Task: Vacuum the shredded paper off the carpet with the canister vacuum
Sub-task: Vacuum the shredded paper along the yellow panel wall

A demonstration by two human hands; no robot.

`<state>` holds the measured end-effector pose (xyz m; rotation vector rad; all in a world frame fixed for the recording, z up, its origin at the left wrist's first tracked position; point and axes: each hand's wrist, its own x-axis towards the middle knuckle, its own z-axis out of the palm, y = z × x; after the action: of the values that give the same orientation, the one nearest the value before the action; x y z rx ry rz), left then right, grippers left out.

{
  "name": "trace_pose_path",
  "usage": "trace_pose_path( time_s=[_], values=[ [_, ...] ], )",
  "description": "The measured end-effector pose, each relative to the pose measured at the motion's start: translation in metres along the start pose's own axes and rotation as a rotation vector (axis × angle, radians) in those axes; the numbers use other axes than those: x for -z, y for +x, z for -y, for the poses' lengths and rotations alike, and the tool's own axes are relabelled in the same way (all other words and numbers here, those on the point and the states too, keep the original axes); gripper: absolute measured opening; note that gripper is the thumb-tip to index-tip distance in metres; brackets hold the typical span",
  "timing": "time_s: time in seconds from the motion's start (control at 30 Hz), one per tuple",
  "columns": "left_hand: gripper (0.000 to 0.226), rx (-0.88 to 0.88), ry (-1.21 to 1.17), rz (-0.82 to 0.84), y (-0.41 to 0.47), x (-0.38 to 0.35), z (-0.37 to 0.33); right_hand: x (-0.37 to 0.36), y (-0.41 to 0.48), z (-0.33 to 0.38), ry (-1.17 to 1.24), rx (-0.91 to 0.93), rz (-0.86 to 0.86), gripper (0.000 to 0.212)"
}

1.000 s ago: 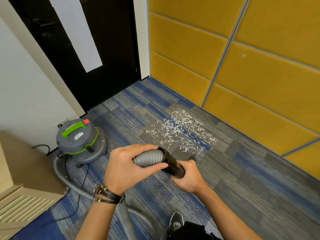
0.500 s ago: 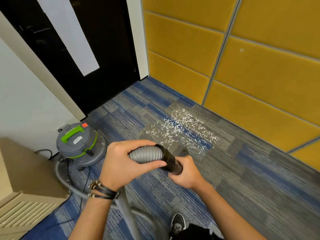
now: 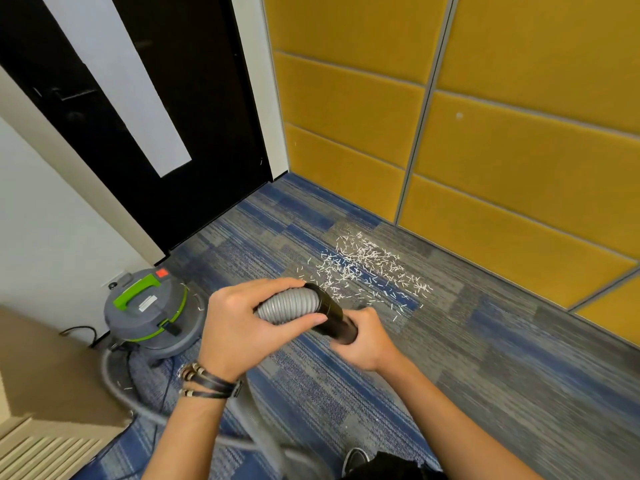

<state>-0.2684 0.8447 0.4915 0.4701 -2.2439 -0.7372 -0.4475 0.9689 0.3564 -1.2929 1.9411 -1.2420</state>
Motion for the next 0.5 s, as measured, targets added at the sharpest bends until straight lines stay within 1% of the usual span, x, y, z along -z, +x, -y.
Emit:
trace_pose_path(
  time_s=[0.07, 0.13, 0.2, 0.3, 0.43, 0.5],
  values=[
    [0.049, 0.028, -0.025, 0.017, -0.001, -0.003, 0.002, -0.001, 0.001, -0.004, -0.003, -0.009, 0.027, 0.030],
    [0.051, 0.067, -0.067, 0.037, -0.002, -0.004, 0.003, -0.002, -0.002, -0.007, -0.001, -0.020, 0.045, 0.021],
    [0.049, 0.093, -0.106, 0.078, -0.006, -0.006, 0.002, -0.003, -0.011, -0.010, 0.014, -0.036, 0.021, 0.019],
    [0.047, 0.109, -0.138, 0.098, -0.010, -0.007, 0.001, -0.004, -0.027, -0.013, 0.004, -0.066, -0.030, 0.022],
    [0.048, 0.089, -0.109, 0.059, -0.014, -0.008, 0.008, -0.002, -0.033, -0.012, -0.043, -0.101, -0.071, 0.036],
    [0.046, 0.084, -0.091, 0.036, -0.016, -0.010, 0.010, -0.001, -0.029, -0.011, -0.084, -0.097, -0.087, 0.034]
  ],
)
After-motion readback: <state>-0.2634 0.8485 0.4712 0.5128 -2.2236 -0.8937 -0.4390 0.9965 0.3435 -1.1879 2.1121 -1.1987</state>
